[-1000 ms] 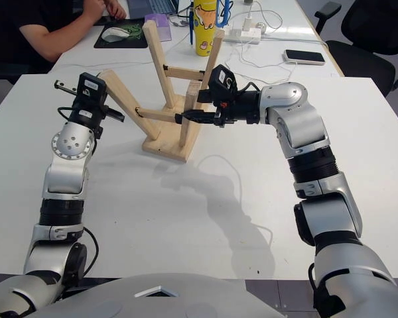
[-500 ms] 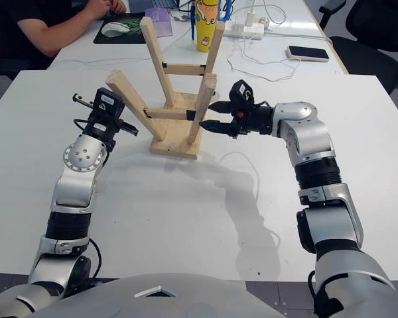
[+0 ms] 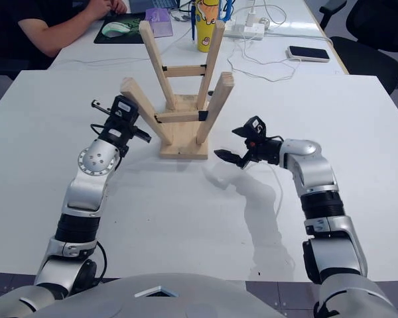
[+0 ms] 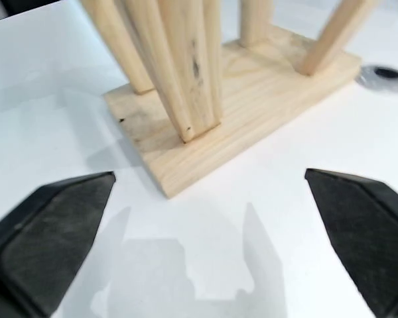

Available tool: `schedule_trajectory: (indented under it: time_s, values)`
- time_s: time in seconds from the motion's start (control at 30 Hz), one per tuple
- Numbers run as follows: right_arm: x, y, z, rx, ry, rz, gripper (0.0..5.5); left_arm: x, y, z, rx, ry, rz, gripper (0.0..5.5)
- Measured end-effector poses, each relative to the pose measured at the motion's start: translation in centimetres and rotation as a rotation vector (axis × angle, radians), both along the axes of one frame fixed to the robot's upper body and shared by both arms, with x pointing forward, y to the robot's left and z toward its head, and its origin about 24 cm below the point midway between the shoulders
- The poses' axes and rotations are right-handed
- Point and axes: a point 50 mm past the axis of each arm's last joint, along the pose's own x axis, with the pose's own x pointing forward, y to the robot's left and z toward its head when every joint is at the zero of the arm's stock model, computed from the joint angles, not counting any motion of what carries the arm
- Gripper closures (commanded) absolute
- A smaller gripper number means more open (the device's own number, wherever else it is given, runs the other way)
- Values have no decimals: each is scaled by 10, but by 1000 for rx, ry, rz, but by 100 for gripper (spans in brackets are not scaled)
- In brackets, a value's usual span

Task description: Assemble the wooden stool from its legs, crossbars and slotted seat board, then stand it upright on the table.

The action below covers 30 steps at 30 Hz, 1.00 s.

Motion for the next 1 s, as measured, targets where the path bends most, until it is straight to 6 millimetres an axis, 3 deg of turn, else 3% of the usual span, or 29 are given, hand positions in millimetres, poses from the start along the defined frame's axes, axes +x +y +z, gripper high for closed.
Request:
schedule_trajectory:
  time_s: [0.1, 0.2, 0.3, 0.37, 0.43, 0.53, 0.63, 0.67, 0.8, 1.0]
  values:
    - [3, 1, 5, 41, -21, -63, 60, 0, -2, -1, 13, 6, 15, 550]
    - [-2, 3, 6, 63, -46, -115, 109, -1, 9, 2, 10, -26, 110, 550]
    - [-21, -2, -13, 55, 8, -209, 163, -8, 28, 6, 1, -75, 229, 550]
    - [-34, -9, -32, 45, 41, -348, 194, -15, 36, 5, -10, -90, 278, 550]
    - [-39, -18, -37, 33, -15, -535, 226, -21, 36, 3, -35, -94, 294, 550]
    - [-39, -22, -8, 81, -274, -784, 270, -31, 31, 8, -124, -128, 294, 550]
    - [-38, 0, 37, 194, -519, -841, 318, -34, 25, 18, -191, -167, 282, 550]
    - [-38, 7, 44, 217, -546, -836, 331, -34, 24, 19, -198, -170, 279, 550]
    - [-37, 29, 63, 307, -591, -826, 396, -31, 24, 27, -208, -199, 282, 550]
    - [-27, 22, 80, 343, -640, -888, 487, -28, 23, 33, -204, -228, 291, 550]
